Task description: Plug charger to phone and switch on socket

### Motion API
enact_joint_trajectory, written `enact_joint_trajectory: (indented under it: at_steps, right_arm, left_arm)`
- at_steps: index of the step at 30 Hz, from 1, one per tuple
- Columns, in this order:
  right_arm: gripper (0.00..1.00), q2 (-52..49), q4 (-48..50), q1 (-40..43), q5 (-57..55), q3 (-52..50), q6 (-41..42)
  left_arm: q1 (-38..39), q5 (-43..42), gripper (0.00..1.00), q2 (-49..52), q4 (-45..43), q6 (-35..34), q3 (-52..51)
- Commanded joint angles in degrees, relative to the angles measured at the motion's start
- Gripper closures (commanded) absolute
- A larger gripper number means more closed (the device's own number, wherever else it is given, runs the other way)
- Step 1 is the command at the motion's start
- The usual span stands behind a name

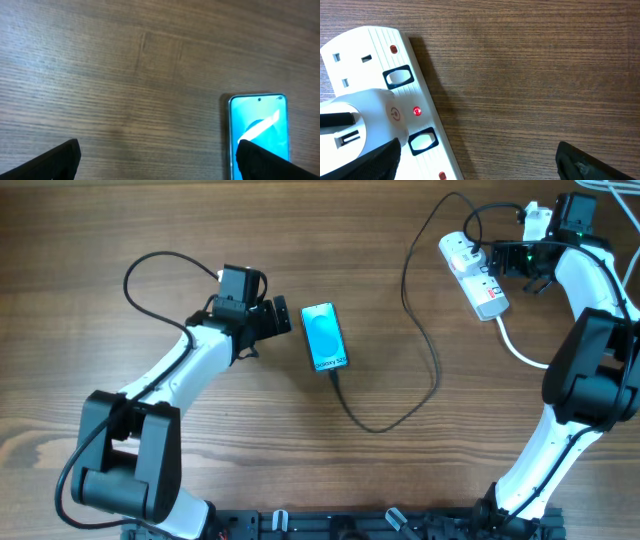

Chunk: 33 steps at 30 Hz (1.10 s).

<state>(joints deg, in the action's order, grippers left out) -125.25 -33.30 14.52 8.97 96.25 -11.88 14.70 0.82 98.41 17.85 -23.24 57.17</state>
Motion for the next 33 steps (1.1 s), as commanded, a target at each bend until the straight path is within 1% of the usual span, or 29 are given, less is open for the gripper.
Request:
enact_joint_trajectory:
  at_steps: [1, 8, 15, 23, 28, 33]
  right_arm:
    - [0.0, 1.7, 0.2, -0.4, 1.2, 1.2, -0.1]
    - [0.0, 1.7, 0.3, -0.3, 1.2, 1.2, -0.1]
    - [0.0, 1.7, 0.2, -0.4, 1.2, 1.2, -0.1]
    - [0.0, 1.7, 0.2, -0.4, 1.2, 1.2, -0.1]
    - [0.0, 1.7, 0.2, -0.4, 1.2, 1.2, -0.1]
    - [0.0, 1.7, 0.2, -0.4, 1.2, 1.2, -0.1]
  left_arm:
    - [0.2, 0.1, 0.0, -0.3, -4.1, -0.1, -3.9]
    - [0.2, 0.2, 0.0, -2.8, -10.0, -0.1, -9.5]
    - [0.0, 2.1, 0.0, -8.1, -16.5, -0.1, -17.9]
    - [-4.4, 2.1, 0.0, -17.4, -21.5, -0.1, -30.1]
    - [-6.9, 2.1, 0.0, -23.6, -27.9, -0.2, -38.6]
    - [-8.5, 2.1, 0.0, -28.6, -27.9, -0.2, -43.8]
